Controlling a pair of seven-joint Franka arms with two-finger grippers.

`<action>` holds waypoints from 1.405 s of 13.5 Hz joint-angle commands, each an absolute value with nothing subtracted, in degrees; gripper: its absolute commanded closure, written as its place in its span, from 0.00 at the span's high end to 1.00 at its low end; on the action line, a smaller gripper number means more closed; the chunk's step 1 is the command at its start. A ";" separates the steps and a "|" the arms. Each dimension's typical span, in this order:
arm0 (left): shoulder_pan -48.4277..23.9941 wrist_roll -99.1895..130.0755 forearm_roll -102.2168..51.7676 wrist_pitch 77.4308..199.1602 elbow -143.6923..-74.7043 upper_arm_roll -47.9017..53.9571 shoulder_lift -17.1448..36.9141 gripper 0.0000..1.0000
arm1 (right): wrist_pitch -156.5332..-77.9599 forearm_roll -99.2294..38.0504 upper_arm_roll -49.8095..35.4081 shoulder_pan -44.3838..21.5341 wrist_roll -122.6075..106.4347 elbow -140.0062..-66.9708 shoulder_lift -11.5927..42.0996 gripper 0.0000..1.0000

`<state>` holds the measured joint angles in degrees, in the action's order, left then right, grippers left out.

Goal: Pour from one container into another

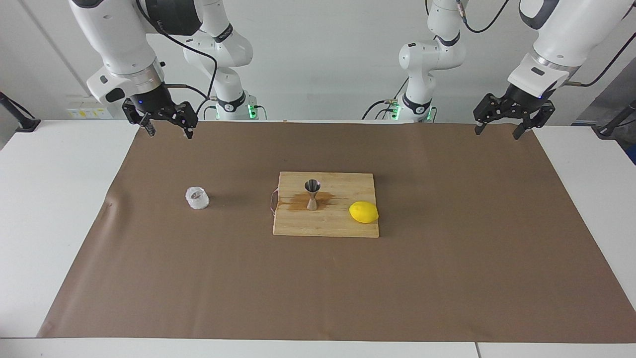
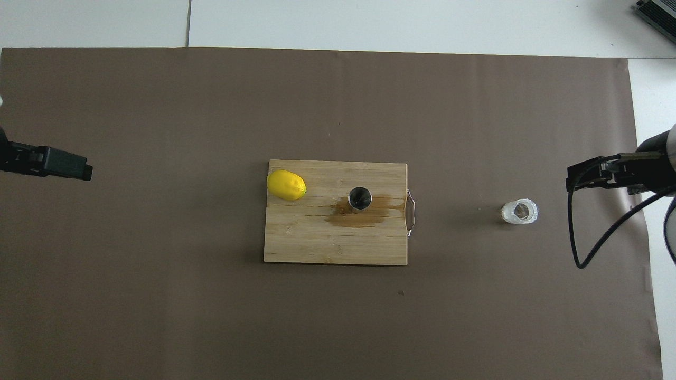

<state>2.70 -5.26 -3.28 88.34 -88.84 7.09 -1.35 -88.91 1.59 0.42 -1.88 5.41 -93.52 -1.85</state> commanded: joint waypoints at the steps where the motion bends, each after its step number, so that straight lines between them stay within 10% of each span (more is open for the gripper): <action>1: 3.60 -6.76 -2.99 87.72 -88.94 7.82 -1.67 1.00 | -88.85 0.79 0.09 -1.32 0.99 -95.10 -3.34 1.00; 19: 4.04 -6.07 -2.55 85.95 -89.03 6.33 -2.29 1.00 | -118.30 -2.90 0.26 -0.18 -58.89 -120.32 -6.42 1.00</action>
